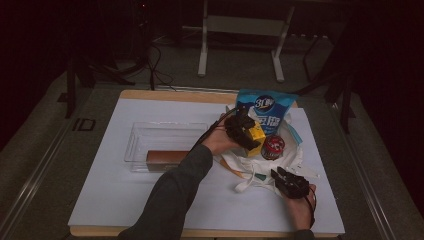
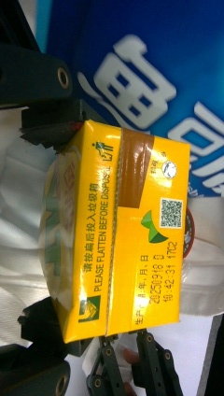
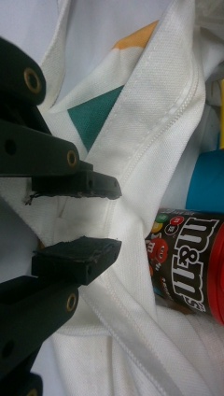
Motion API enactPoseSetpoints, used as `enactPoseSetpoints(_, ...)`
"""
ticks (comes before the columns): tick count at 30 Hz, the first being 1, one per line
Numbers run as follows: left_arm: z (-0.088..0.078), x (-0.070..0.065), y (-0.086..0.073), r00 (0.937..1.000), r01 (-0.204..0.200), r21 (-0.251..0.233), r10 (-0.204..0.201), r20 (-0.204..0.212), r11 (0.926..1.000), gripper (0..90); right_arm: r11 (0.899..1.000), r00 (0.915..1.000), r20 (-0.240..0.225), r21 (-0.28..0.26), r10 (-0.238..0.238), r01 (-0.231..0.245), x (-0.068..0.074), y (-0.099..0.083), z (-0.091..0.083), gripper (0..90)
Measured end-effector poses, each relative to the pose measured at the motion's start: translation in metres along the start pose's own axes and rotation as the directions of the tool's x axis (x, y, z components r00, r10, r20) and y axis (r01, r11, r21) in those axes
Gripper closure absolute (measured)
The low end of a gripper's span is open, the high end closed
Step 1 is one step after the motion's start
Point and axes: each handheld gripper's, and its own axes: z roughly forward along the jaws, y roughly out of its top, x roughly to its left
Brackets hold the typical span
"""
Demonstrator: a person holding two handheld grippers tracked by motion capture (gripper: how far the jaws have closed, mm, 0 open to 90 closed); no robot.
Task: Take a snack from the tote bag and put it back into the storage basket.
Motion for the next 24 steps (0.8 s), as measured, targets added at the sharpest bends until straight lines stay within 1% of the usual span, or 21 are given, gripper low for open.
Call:
enactPoseSetpoints(2,-0.005,0.002,-0.001,1.0,0.004,-0.004,-0.004,-0.007,1.0,28.5,1.0,1.0,0.0,-0.001,-0.001,0.001,0.0,0.0,0.0,68.1)
enactPoseSetpoints(3,-0.009,0.003,-0.002,0.9999,0.006,-0.01,-0.007,-0.012,0.9999,28.5,1.0,1.0,0.0,-0.001,-0.002,0.002,0.0,0.0,0.0,68.1)
enactPoseSetpoints(5,-0.012,0.004,-0.002,0.9999,0.008,-0.014,-0.008,-0.013,0.9999,28.5,1.0,1.0,0.001,0.0,-0.001,0.001,0.0,0.0,0.0,68.1)
enactPoseSetpoints(6,-0.016,0.005,-0.003,0.9998,0.012,-0.021,-0.012,-0.018,0.9997,28.5,1.0,1.0,0.001,0.0,-0.001,0.001,0.0,0.0,0.0,68.1)
enactPoseSetpoints(7,-0.016,0.005,-0.003,0.9998,0.012,-0.021,-0.012,-0.018,0.9997,28.5,1.0,1.0,0.001,0.0,-0.001,0.001,0.0,0.0,0.0,68.1)
enactPoseSetpoints(8,-0.021,0.006,-0.004,0.9997,0.013,-0.026,-0.013,-0.021,0.9996,28.5,1.0,1.0,0.002,0.0,-0.002,0.002,0.0,0.0,0.0,68.1)
enactPoseSetpoints(11,-0.026,0.005,-0.005,0.9995,0.008,-0.027,-0.009,-0.03,0.9996,28.5,1.0,1.0,0.003,0.0,-0.004,0.004,0.0,0.0,0.0,68.1)
enactPoseSetpoints(13,-0.033,0.005,-0.006,0.9996,0.0,-0.033,-0.001,-0.03,0.9995,28.5,1.0,1.0,0.002,0.0,-0.002,0.002,0.0,0.0,0.0,68.1)
enactPoseSetpoints(14,-0.033,0.005,-0.006,0.9996,0.0,-0.033,-0.001,-0.03,0.9995,28.5,1.0,1.0,0.002,0.0,-0.002,0.002,0.0,0.0,0.0,68.1)
enactPoseSetpoints(16,-0.041,0.005,-0.006,0.9995,0.002,-0.035,-0.003,-0.033,0.9994,28.5,1.0,1.0,0.003,-0.001,-0.004,0.004,0.0,0.0,0.0,68.1)
enactPoseSetpoints(18,-0.041,0.005,-0.006,0.9995,0.002,-0.035,-0.003,-0.033,0.9994,28.5,1.0,1.0,0.004,-0.001,-0.003,0.003,0.0,0.0,0.0,68.1)
enactPoseSetpoints(19,-0.047,0.005,-0.007,0.999,0.001,-0.036,-0.002,-0.044,0.9993,28.5,1.0,1.0,0.003,-0.001,-0.003,0.003,0.0,0.0,0.0,68.1)
enactPoseSetpoints(20,-0.047,0.005,-0.007,0.999,0.001,-0.036,-0.002,-0.044,0.9993,28.5,1.0,1.0,0.003,-0.001,-0.003,0.003,0.0,0.0,0.0,68.1)
enactPoseSetpoints(22,-0.054,0.004,-0.008,0.9985,0.0,-0.04,-0.002,-0.054,0.9992,28.5,1.0,1.0,0.005,-0.003,-0.008,0.008,0.0,0.0,0.0,68.1)
enactPoseSetpoints(24,-0.057,0.004,-0.009,0.9982,-0.003,-0.041,0.0,-0.059,0.9992,28.5,1.0,1.0,0.005,-0.002,-0.007,0.007,0.0,0.0,0.0,68.1)
